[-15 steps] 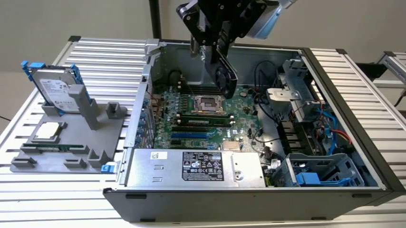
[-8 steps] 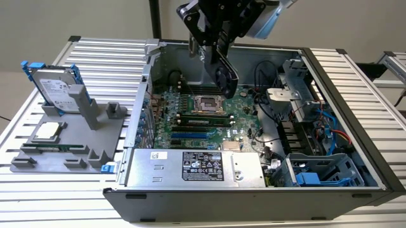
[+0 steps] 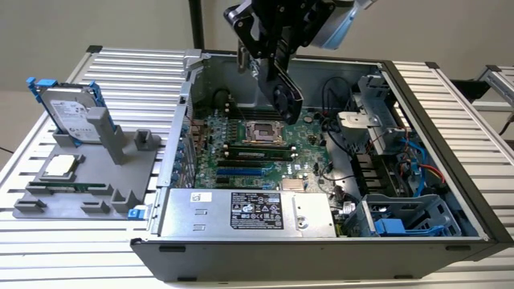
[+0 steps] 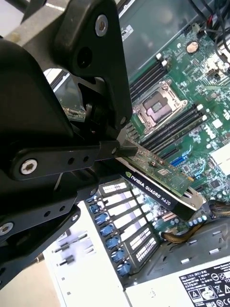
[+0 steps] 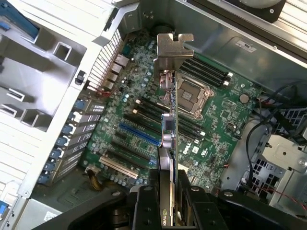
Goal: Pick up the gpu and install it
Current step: 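Insert the gpu into the slot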
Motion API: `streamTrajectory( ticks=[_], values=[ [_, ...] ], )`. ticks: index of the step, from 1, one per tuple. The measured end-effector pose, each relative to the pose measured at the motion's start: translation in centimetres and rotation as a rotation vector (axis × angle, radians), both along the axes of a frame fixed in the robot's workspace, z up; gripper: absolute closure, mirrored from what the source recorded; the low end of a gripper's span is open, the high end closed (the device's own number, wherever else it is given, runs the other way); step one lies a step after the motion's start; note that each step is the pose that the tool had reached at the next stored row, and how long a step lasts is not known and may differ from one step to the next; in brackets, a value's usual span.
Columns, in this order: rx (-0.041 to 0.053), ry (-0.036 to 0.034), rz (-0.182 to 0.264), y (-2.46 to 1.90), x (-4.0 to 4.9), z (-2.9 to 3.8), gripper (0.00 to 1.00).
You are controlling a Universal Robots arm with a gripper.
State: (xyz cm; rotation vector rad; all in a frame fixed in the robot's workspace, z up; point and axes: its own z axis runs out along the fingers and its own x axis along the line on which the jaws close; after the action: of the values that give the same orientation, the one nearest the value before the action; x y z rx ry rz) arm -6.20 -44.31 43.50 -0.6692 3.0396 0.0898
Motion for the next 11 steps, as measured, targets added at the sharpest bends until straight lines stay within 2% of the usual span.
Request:
streamTrajectory(
  ticks=[11],
  values=[
    [0.0002,-0.0001,0.046,0.00,0.00,-0.01,1.00]
  ],
)
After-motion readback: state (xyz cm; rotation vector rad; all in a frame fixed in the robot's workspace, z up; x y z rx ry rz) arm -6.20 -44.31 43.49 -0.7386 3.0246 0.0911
